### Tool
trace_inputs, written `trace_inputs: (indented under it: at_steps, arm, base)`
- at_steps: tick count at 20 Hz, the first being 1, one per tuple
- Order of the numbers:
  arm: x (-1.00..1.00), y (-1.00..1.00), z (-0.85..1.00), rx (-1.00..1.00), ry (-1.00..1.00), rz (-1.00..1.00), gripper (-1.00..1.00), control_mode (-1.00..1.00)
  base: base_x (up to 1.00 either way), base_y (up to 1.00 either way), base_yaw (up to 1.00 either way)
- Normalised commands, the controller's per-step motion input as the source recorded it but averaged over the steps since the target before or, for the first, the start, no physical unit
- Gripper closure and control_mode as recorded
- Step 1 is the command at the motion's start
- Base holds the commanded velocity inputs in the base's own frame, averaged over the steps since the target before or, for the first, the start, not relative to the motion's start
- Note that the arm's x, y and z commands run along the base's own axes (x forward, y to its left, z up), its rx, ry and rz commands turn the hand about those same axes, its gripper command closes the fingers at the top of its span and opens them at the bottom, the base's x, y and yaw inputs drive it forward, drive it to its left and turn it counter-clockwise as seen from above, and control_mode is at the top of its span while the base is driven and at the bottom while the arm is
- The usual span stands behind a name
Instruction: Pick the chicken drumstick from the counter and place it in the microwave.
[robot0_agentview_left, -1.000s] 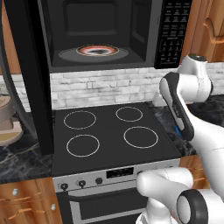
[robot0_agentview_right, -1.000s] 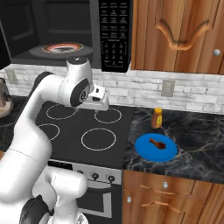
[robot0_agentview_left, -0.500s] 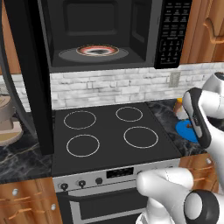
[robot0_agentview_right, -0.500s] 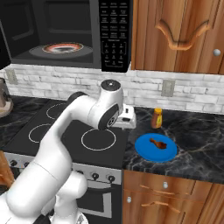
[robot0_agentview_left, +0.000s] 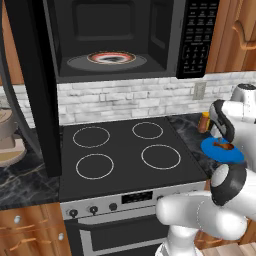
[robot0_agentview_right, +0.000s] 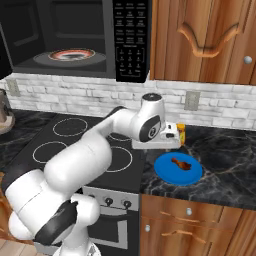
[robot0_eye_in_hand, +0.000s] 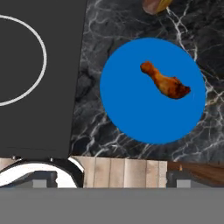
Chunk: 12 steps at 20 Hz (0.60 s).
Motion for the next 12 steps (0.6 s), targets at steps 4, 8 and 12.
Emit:
trace_inputs:
  at_steps: [4, 8, 12]
  arm:
    - [0.32, -0.41, -0.08, -0.1, 0.07, 0.06, -1.0, -1.0]
    - [0.3, -0.73, -0.31, 0.0, 0.01, 0.09, -1.0, -1.0]
    - [0.43, -0.61, -0.46, 0.0, 0.0, 0.08, -1.0, -1.0]
  base:
    - [0.0, 0.0, 0.0]
    - [0.0, 0.0, 0.0]
    - [0.0, 0.0, 0.0]
